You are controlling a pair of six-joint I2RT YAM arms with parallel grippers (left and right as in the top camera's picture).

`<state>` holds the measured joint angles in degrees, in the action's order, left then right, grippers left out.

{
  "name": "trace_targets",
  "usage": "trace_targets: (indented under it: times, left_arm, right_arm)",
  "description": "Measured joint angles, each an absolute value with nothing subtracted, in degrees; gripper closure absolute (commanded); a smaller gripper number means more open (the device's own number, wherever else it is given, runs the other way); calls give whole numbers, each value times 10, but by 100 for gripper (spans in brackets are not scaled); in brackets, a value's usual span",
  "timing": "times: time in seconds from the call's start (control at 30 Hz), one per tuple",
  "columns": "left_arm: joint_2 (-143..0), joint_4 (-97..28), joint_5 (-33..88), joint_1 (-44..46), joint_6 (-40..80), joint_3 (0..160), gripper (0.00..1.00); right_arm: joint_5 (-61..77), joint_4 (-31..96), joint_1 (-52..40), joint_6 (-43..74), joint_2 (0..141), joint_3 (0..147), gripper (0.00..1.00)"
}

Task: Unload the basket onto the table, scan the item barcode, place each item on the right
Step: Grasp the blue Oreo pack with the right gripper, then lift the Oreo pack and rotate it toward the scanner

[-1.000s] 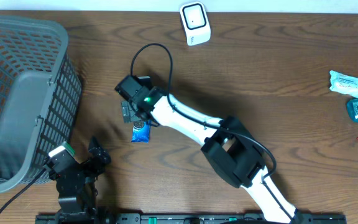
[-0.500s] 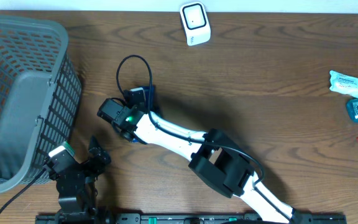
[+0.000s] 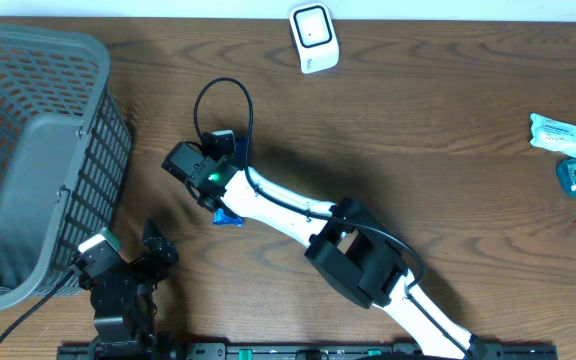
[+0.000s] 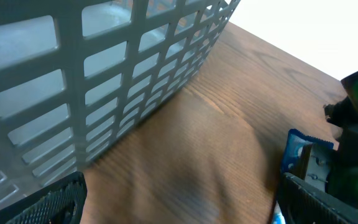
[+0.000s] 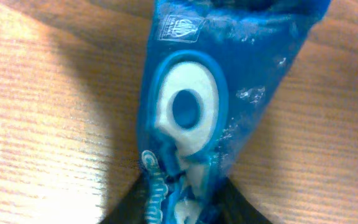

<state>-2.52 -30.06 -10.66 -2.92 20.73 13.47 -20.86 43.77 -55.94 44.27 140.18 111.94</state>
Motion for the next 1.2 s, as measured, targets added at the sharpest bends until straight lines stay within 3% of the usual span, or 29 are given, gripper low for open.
trace_targets:
  times: [0.03,0.3,0.8,1.0,1.2]
  left_arm:
    - [-25,-300,-107,-29,207,135,2]
    - [-25,-301,-107,-29,207,135,2]
    - [-25,-301,-107,-29,207,135,2]
    - [-25,-301,-107,-29,207,135,2]
    - [-25,-301,-107,-29,207,135,2]
  right_arm:
    - [-205,441,-559,441,1402,1121,99]
    - [-70,542,-519,388,1399,1163,99]
    - [727,675,-390,-63,1397,1119,99]
    - [826,715,-388,-110,1397,1067,99]
    - [853,890,-388,-78,1397,1060,99]
